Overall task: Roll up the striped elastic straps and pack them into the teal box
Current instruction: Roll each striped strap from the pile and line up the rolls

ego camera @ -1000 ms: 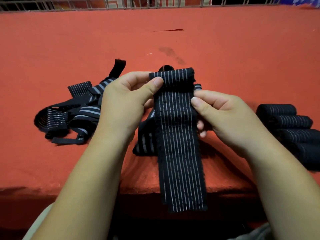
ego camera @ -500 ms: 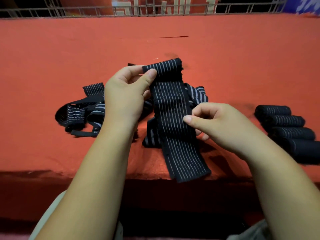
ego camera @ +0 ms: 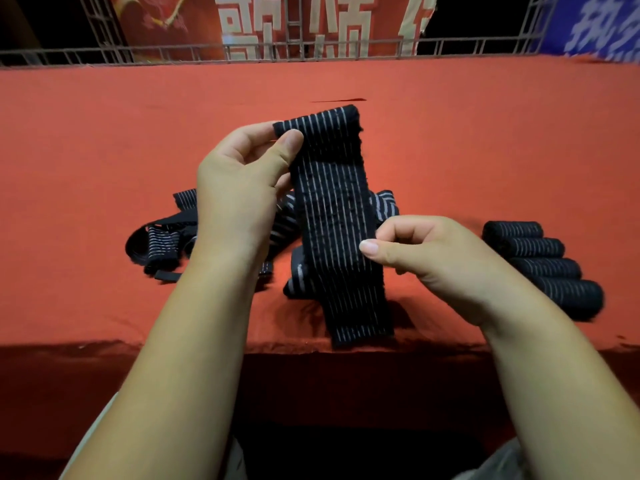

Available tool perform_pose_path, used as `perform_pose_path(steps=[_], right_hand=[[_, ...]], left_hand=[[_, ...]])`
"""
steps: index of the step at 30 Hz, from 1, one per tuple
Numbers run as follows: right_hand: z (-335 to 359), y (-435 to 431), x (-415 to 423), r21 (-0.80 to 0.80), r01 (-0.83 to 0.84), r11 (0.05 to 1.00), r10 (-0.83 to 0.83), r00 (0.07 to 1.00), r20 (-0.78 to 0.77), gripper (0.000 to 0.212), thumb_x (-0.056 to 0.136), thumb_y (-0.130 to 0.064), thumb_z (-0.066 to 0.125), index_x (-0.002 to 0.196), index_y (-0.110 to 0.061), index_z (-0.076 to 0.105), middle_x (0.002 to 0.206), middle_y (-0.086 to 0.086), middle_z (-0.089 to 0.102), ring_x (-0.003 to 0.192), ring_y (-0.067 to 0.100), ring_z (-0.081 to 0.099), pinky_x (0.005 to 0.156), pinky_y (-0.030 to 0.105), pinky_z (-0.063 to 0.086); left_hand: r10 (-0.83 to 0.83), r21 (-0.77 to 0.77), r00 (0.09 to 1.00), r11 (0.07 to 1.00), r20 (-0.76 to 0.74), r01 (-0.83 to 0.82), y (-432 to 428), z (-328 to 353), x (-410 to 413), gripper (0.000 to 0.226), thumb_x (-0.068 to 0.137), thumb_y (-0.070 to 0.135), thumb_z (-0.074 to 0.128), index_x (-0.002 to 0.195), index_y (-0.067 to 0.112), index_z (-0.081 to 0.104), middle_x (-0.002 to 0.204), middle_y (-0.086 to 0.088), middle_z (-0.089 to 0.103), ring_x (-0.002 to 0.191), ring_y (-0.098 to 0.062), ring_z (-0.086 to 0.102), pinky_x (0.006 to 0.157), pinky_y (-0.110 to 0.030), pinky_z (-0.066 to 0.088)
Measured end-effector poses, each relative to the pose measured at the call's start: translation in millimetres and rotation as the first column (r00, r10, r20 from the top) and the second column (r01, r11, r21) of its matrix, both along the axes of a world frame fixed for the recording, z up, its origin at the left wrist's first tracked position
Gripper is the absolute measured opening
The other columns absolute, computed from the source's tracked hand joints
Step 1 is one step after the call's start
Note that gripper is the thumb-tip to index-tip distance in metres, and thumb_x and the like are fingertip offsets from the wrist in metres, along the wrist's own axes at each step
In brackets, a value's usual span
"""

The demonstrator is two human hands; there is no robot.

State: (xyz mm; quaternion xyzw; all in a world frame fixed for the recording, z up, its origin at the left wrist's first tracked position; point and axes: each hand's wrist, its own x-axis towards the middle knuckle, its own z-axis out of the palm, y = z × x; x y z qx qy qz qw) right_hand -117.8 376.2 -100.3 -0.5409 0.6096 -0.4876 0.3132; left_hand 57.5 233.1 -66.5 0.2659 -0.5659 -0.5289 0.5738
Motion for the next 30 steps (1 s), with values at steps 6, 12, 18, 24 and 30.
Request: perform_pose_path(steps=[6,12,18,24,30], right_hand=[[13,4,6,-0.089,-0.011,0.996,0.020,0.995,0.101,0.021,0.090,-0.020,0.083,0.076,-0.012,0.069,0.073,-0.005,0.067,0.070,0.007,0.061,0.070,0.016,0.049],[8,-2,4,-0.091,-0.009,0.996,0.019,0.994,0.106,0.028,0.085,-0.026,0.090,0.084,-0.020,0.062,0.080,0.002,0.061,0.077,0.020,0.054,0.077,0.042,0.043],[6,-11,7,-0.134,-0.034,0.990,0.064,0.971,0.230,0.049,0.088,-0.036,0.078,0.131,-0.018,0.061,0.084,0.002,0.067,0.071,0.016,0.060,0.073,0.040,0.047],[-3,-16,5,-0.100,-0.119,0.988,0.142,0.949,0.280,0.020,0.101,-0.014,0.070,0.107,0.005,0.069,0.086,0.019,0.063,0.077,0.027,0.055,0.071,0.039,0.049],[-17,-17,-1,0.104,-0.244,0.964,0.207,0.937,0.283,0.039,0.103,-0.026,0.067,0.108,0.013,0.064,0.081,0.009,0.067,0.073,0.023,0.059,0.071,0.031,0.054]], left_hand=[[-0.009,-0.092,0.999,0.996,-0.046,0.005,8,23,11,0.021,0.100,0.010,0.076,0.120,0.004,0.075,0.113,-0.020,0.079,0.108,-0.032,0.079,0.096,-0.046,0.065],[-0.090,-0.106,0.995,0.991,-0.050,0.084,13,25,14,0.017,0.099,0.004,0.075,0.116,0.008,0.074,0.099,-0.006,0.082,0.098,-0.021,0.080,0.084,-0.031,0.063],[-0.144,-0.108,0.990,0.984,0.003,0.143,10,17,16,0.018,0.099,0.003,0.074,0.115,0.009,0.074,0.102,-0.007,0.082,0.098,-0.022,0.080,0.083,-0.032,0.063],[-0.199,-0.018,0.978,0.980,0.053,0.201,5,2,17,0.017,0.099,0.002,0.073,0.115,0.007,0.074,0.101,-0.009,0.082,0.092,-0.021,0.079,0.075,-0.034,0.064],[-0.256,0.119,0.952,0.964,0.169,0.238,0,-26,17,0.015,0.100,0.007,0.073,0.113,0.013,0.075,0.097,-0.001,0.080,0.077,-0.014,0.075,0.061,-0.028,0.060]])
